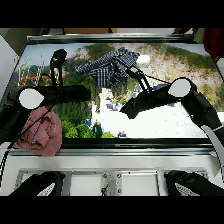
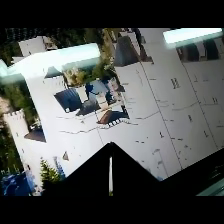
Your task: Fold the clothes and pants, and hang the long-sleeved shirts on hangers.
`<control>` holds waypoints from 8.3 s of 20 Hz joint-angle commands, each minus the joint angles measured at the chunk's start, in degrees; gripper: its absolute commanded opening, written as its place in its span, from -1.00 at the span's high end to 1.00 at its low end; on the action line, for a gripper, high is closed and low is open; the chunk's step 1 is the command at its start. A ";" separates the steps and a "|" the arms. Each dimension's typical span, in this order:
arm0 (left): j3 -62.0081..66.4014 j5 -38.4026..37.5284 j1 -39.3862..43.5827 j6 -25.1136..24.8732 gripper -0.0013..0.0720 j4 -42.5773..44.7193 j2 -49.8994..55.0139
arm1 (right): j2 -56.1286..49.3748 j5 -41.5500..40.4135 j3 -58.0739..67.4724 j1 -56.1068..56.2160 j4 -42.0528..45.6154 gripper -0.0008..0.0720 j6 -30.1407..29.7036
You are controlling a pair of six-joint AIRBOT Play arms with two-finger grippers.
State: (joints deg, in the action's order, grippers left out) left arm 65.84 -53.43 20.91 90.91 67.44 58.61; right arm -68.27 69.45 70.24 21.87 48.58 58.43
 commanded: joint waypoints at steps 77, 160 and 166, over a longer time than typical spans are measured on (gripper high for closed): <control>6.88 -9.14 5.11 0.04 -0.88 10.69 15.93 | 17.05 -0.02 4.48 -33.20 6.60 0.94 14.08; -10.97 3.50 9.22 5.97 0.93 3.06 9.97 | -1.29 3.43 -13.44 19.32 51.82 -0.62 61.46; -10.97 3.06 8.17 5.97 0.93 3.02 9.84 | -12.61 -0.37 -13.38 27.02 58.66 -0.62 74.12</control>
State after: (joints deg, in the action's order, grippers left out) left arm 54.81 -49.93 29.41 97.01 70.50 68.53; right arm -76.47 70.24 57.41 45.91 103.02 124.90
